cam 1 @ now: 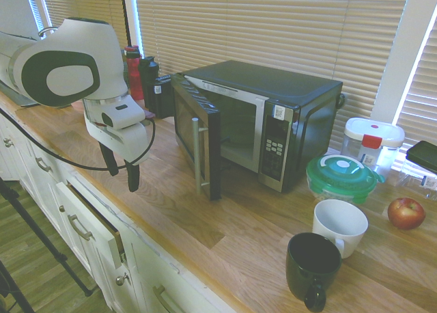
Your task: Close the microwave
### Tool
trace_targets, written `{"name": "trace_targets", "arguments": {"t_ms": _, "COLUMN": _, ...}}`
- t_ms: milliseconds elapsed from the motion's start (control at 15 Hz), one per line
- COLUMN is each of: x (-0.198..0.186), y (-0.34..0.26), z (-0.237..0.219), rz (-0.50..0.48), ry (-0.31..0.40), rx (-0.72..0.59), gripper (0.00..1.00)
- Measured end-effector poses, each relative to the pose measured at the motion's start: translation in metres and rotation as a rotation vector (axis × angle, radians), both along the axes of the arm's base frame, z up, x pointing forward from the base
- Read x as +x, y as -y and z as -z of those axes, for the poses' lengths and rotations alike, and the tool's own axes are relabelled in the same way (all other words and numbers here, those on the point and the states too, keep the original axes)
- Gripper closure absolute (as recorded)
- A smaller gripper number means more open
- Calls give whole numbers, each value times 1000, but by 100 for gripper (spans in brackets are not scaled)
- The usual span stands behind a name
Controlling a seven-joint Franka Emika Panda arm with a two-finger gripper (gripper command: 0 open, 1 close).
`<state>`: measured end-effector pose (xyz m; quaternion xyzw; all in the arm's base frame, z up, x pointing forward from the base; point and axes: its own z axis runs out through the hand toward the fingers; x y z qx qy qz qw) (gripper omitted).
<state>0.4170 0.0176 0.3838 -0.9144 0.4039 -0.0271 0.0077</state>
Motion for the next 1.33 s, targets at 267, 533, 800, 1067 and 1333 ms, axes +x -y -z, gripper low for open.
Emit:
{"name": "trace_targets", "arguments": {"t_ms": 267, "x": 3, "y": 1, "z": 9, "rz": 3, "ry": -20, "rx": 0, "gripper": 0}}
{"name": "trace_targets", "arguments": {"t_ms": 533, "x": 12, "y": -1, "z": -2, "rz": -7, "ry": 14, "rx": -5, "gripper": 0}}
{"name": "trace_targets", "arguments": {"t_ms": 800, "x": 33, "y": -3, "z": -21, "rz": -15, "ry": 70, "rx": -4, "gripper": 0}}
{"name": "trace_targets", "arguments": {"t_ms": 1067, "x": 62, "y": -2, "z": -31, "rz": -37, "ry": 93, "rx": -18, "gripper": 0}}
{"name": "trace_targets", "arguments": {"t_ms": 1333, "x": 86, "y": 2, "z": -45, "rz": -51, "ry": 122, "rx": -35, "gripper": 0}}
